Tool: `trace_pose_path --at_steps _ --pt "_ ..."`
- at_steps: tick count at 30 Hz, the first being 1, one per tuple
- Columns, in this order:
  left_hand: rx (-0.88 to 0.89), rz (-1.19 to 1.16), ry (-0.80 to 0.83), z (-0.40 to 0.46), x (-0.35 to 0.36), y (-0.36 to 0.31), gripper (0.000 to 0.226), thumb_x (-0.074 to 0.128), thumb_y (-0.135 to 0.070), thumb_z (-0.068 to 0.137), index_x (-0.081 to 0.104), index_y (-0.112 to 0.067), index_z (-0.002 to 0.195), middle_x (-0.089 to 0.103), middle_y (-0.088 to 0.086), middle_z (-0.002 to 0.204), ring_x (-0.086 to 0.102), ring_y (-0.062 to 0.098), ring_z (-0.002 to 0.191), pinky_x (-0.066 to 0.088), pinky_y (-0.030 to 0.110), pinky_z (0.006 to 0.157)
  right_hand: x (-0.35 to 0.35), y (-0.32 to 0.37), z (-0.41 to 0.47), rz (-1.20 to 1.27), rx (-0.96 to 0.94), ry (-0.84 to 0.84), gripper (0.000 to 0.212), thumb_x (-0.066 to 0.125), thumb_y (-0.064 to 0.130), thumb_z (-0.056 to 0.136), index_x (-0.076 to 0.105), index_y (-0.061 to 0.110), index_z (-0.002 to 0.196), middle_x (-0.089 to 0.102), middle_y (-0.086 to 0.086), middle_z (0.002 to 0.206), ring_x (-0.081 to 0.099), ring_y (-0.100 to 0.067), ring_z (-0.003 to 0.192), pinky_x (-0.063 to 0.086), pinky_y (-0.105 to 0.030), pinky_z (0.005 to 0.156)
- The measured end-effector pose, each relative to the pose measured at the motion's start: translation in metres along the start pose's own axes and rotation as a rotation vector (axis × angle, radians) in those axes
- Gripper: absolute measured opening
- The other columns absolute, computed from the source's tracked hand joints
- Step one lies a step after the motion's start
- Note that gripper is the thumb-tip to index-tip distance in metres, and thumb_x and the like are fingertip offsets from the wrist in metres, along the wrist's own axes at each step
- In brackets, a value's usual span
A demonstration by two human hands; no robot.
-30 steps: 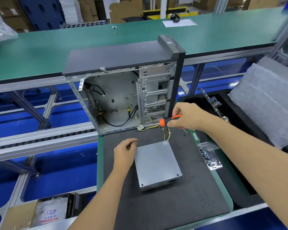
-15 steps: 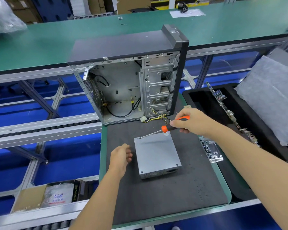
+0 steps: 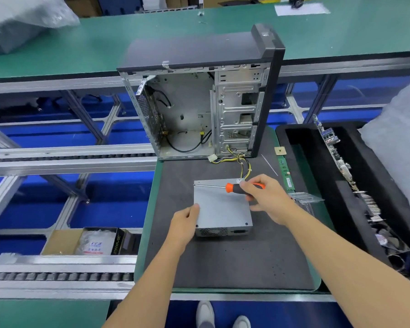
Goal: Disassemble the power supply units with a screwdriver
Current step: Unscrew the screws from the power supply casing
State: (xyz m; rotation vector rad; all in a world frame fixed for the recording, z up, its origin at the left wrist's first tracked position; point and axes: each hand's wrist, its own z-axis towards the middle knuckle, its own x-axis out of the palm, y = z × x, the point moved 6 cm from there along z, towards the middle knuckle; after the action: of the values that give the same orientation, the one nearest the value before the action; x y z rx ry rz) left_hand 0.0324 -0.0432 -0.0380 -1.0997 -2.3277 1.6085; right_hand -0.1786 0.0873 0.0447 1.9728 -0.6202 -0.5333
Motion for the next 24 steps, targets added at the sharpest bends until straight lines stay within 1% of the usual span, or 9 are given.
trace_pose_path --at_steps 3,7,9,13,17,20,22,23,24 --pt "-0.005 0.012 -0.017 -0.001 0.003 -0.003 0.042 0.043 -0.045 0.101 0.045 -0.012 0.075 0.040 0.003 0.075 0.032 0.017 0.072 0.025 0.032 0.068 -0.002 -0.002 0.003 0.032 -0.009 -0.014 0.028 0.075 0.034 0.086 0.062 0.014 0.100 0.065 -0.007 0.091 0.063 -0.014 0.069 0.059 -0.057 0.076" --pt "-0.027 -0.005 -0.036 0.001 0.005 -0.002 0.049 0.042 -0.045 0.101 0.043 -0.004 0.074 0.041 0.003 0.076 0.031 0.018 0.074 0.024 0.032 0.069 -0.004 0.001 0.008 0.046 -0.041 -0.030 0.029 0.076 0.036 0.085 0.063 0.015 0.100 0.065 -0.005 0.090 0.065 -0.011 0.071 0.060 -0.057 0.071" --pt "-0.025 0.001 -0.043 0.006 0.007 -0.007 0.050 0.042 -0.043 0.101 0.040 -0.002 0.074 0.040 0.004 0.075 0.031 0.018 0.074 0.024 0.033 0.069 -0.006 0.003 0.012 0.047 -0.055 -0.050 0.028 0.076 0.037 0.084 0.063 0.017 0.099 0.066 -0.004 0.089 0.065 -0.013 0.073 0.059 -0.058 0.072" --pt "-0.019 0.000 -0.060 0.021 0.010 -0.019 0.042 0.042 -0.041 0.102 0.043 -0.011 0.073 0.042 0.005 0.074 0.035 0.018 0.072 0.028 0.032 0.068 -0.008 0.006 0.021 0.066 -0.061 -0.070 0.027 0.076 0.036 0.084 0.063 0.017 0.099 0.066 -0.004 0.088 0.064 -0.016 0.074 0.058 -0.059 0.075" --pt "-0.029 0.020 -0.068 0.041 0.007 -0.026 0.046 0.045 -0.041 0.101 0.041 -0.016 0.063 0.043 -0.002 0.064 0.035 0.015 0.065 0.028 0.030 0.061 -0.011 0.008 0.027 0.076 -0.056 -0.106 0.030 0.077 0.038 0.083 0.064 0.016 0.098 0.067 -0.004 0.087 0.066 -0.016 0.076 0.060 -0.056 0.074" --pt "-0.029 0.007 -0.036 0.049 0.007 -0.030 0.044 0.046 -0.043 0.101 0.050 -0.011 0.072 0.047 0.002 0.071 0.037 0.017 0.070 0.030 0.031 0.066 -0.011 0.013 0.031 0.026 -0.060 -0.107 0.028 0.077 0.039 0.083 0.064 0.018 0.098 0.069 -0.003 0.083 0.067 -0.017 0.078 0.059 -0.054 0.077" --pt "-0.032 -0.063 -0.021 0.050 0.004 -0.026 0.047 0.046 -0.044 0.102 0.061 -0.005 0.081 0.051 -0.001 0.071 0.041 0.016 0.069 0.035 0.031 0.065 -0.012 0.022 0.032 -0.065 -0.115 -0.132 0.027 0.078 0.042 0.080 0.064 0.023 0.094 0.070 0.003 0.075 0.067 -0.019 0.080 0.059 -0.044 0.077" --pt "-0.039 -0.114 -0.034 0.049 0.000 -0.023 0.046 0.044 -0.043 0.103 0.067 -0.007 0.086 0.051 -0.005 0.065 0.043 0.014 0.064 0.037 0.029 0.063 -0.013 0.028 0.031 -0.129 -0.158 -0.157 0.028 0.079 0.044 0.076 0.063 0.027 0.091 0.071 0.005 0.073 0.066 -0.017 0.078 0.056 -0.035 0.071" --pt "-0.041 -0.167 -0.057 0.047 -0.005 -0.020 0.040 0.043 -0.043 0.104 0.071 -0.016 0.093 0.049 -0.010 0.059 0.042 0.012 0.060 0.039 0.029 0.060 -0.015 0.035 0.029 -0.182 -0.197 -0.185 0.030 0.081 0.048 0.072 0.062 0.031 0.088 0.070 0.006 0.074 0.064 -0.015 0.077 0.052 -0.030 0.067"
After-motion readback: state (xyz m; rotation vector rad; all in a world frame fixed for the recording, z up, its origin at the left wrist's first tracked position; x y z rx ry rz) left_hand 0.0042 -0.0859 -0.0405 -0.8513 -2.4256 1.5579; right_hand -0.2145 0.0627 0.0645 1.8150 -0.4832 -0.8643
